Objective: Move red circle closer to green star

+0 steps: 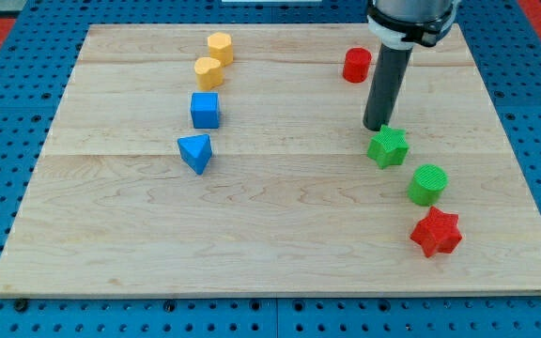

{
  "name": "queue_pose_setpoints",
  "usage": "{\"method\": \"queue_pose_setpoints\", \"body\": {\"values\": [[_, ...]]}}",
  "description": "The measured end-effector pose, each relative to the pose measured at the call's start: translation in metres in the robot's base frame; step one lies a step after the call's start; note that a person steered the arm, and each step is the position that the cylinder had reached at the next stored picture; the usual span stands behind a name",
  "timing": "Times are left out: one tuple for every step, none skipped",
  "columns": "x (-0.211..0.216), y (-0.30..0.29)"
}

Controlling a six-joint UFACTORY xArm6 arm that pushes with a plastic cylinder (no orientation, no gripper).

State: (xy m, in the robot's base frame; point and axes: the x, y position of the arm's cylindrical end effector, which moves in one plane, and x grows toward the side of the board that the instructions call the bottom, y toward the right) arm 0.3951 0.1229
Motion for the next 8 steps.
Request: {"method": "queue_pose_setpoints", "body": {"values": [[0.007, -0.038], [0.028, -0.021], [0.03, 0.009], [0.03, 0.021], [0.015, 0.021], [-0.027, 0.017], [-0.067, -0.035], [-0.101, -0.079]]}}
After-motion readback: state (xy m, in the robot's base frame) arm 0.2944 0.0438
